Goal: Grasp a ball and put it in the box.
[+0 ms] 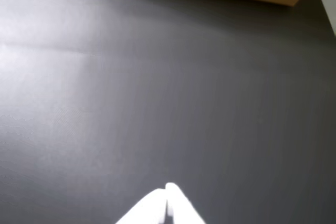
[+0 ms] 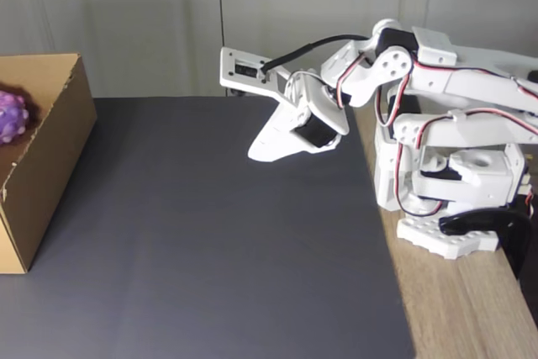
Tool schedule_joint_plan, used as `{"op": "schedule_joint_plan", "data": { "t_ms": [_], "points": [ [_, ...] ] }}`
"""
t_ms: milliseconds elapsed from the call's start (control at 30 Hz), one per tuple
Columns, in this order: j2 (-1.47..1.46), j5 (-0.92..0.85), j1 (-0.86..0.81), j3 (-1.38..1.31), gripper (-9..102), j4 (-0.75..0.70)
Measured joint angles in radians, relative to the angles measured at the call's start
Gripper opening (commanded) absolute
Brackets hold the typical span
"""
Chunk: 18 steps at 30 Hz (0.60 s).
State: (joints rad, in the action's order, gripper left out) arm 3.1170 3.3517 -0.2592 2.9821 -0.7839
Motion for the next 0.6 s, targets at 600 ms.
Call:
{"op": "schedule_joint_plan", "data": {
  "t_ms": [600],
  "points": [
    [0.008, -0.063, 0.041, 0.164, 0, 0.081]
  ]
}}
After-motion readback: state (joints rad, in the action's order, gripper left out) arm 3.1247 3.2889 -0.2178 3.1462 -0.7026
